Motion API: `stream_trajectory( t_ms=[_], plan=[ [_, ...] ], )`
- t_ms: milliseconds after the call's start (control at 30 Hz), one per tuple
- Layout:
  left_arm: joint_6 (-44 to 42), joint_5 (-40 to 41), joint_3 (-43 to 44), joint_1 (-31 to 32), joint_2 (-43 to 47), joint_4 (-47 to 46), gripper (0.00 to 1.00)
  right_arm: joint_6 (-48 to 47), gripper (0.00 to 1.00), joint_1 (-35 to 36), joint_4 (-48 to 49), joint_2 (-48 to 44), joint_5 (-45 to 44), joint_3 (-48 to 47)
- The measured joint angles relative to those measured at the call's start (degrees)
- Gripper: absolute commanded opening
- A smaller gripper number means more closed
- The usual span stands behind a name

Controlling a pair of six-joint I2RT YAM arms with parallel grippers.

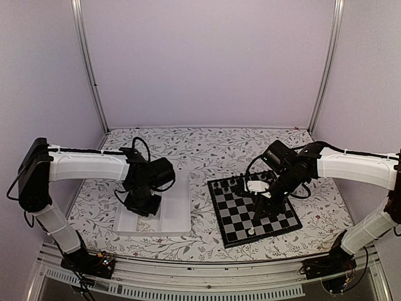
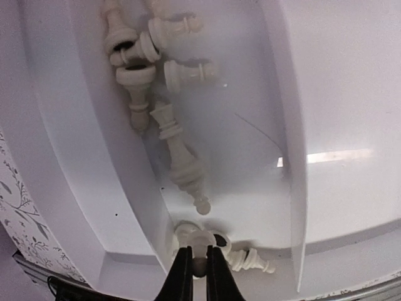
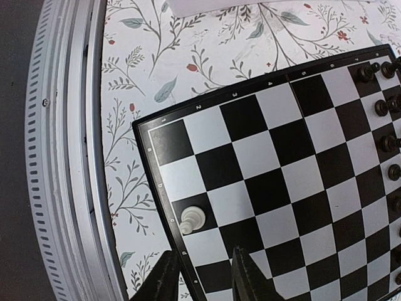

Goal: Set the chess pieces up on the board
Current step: Pick up the chess piece from the storage box, then place the chess piece on the chessboard.

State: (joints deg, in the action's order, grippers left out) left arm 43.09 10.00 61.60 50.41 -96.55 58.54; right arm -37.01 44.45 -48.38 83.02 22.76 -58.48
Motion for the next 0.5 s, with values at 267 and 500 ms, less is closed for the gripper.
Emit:
stream_trajectory(
  t_ms=[267,500],
  plan=[
    [-3.3,-0.9,12.4,3.7,2.9,4.6,0.04,0.0,0.32,-1.0,0.4,-1.1,0.3,0.8],
    [-9.2,-4.2,29.5,11.1,-7.2,4.7,0.05,0.3,0.33,-16.3,5.0,-7.1,4.6,3.9]
  ],
)
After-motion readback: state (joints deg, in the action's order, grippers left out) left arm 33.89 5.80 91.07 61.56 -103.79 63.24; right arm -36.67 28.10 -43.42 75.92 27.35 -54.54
